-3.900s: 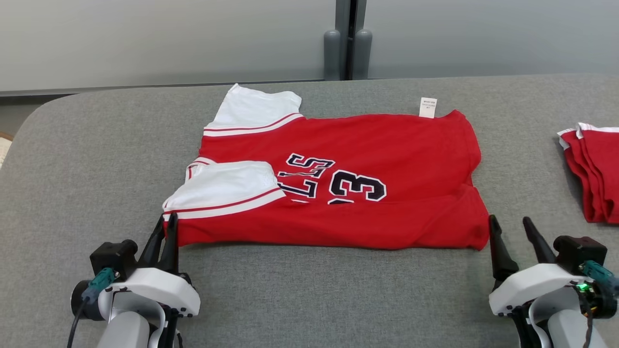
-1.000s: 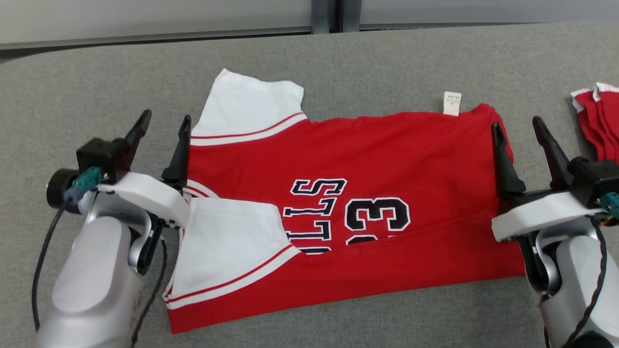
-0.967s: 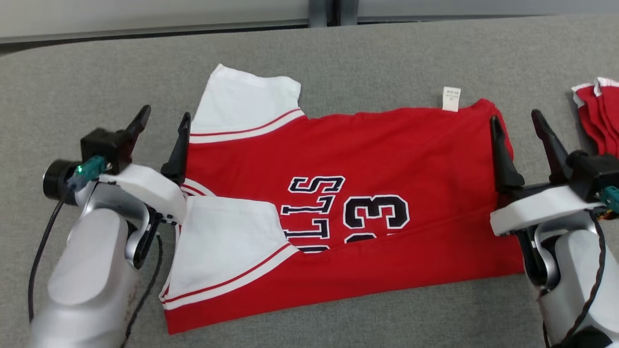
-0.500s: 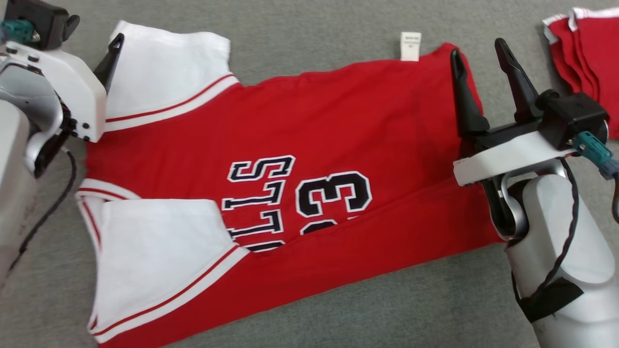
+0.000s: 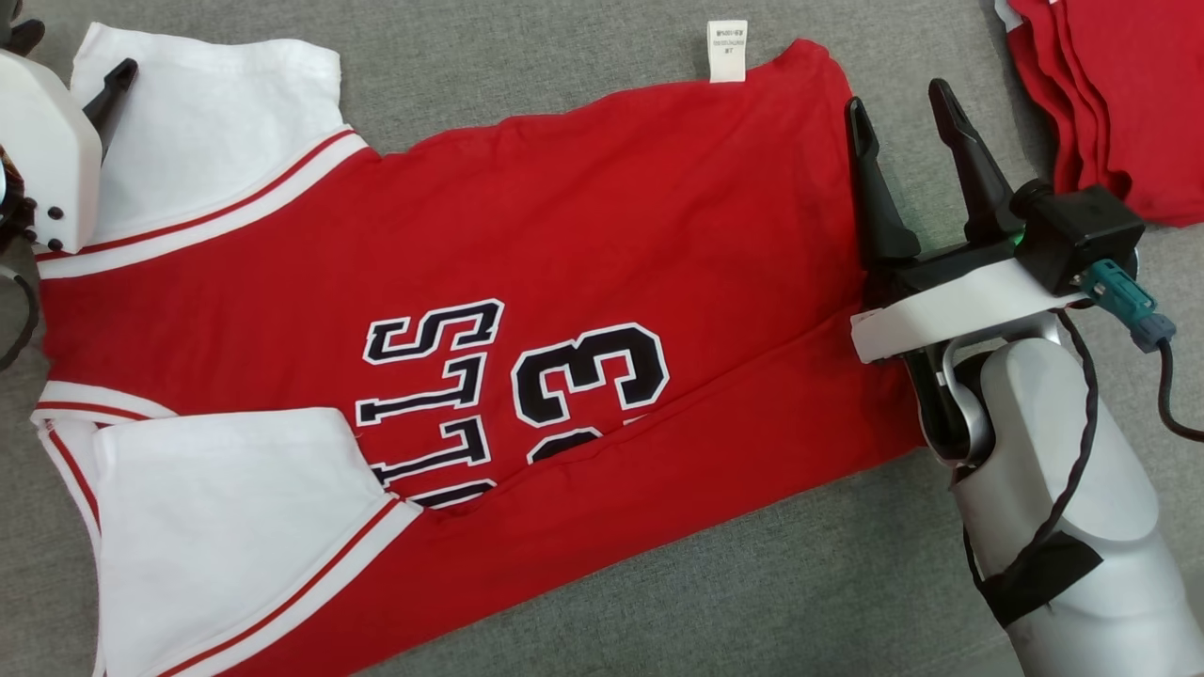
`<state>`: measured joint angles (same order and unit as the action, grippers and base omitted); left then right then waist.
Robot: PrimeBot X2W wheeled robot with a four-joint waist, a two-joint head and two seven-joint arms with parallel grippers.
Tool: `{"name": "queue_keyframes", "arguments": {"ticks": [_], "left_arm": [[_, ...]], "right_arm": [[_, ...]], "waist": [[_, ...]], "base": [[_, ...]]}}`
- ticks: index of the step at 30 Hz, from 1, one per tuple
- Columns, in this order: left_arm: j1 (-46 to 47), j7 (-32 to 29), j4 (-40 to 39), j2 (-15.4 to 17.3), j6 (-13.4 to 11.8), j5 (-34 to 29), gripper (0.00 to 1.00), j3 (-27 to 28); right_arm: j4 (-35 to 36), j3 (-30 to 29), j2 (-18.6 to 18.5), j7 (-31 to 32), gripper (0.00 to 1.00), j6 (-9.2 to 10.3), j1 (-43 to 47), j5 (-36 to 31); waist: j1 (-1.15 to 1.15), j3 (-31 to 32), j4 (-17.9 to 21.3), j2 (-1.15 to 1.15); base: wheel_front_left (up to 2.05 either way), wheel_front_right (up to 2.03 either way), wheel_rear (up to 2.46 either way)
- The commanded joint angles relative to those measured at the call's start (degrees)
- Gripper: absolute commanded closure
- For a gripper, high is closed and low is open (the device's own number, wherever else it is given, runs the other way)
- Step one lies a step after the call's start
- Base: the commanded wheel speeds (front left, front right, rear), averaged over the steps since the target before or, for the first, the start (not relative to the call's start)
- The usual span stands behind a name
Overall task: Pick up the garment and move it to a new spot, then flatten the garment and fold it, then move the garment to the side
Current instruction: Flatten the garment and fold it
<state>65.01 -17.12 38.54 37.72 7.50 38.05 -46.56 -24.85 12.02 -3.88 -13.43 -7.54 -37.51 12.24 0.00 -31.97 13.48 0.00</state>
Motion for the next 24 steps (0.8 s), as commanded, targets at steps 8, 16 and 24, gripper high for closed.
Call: {"name": "queue_keyframes", "arguments": {"ticks": [8, 16, 24], "left_arm": [[1.86, 0.10, 2.28, 1.12, -0.02, 4.10, 0.00, -4.97], [2.40, 3.51, 3.37, -0.80, -0.03, 8.95, 1.00, -6.44], [0.14, 14.19, 3.21, -5.01, -0.17, 11.69, 1.00, -4.44]], "right_arm": [[-1.41, -0.02, 0.53, -1.25, 0.00, 0.11, 0.48, 0.42], [-2.89, -1.27, -0.18, -0.66, 0.00, 0.11, 0.08, -0.78], [-4.02, -1.16, -4.17, 4.66, 0.00, 0.11, -3.34, 0.70]], "waist": [[0.00, -0.65, 1.42, 0.00], [0.00, 0.50, -0.45, 0.00], [0.00, 3.39, -6.59, 0.00]], "base": [[0.00, 0.00, 0.00], [0.00, 0.00, 0.00], [0.00, 0.00, 0.00]]}}
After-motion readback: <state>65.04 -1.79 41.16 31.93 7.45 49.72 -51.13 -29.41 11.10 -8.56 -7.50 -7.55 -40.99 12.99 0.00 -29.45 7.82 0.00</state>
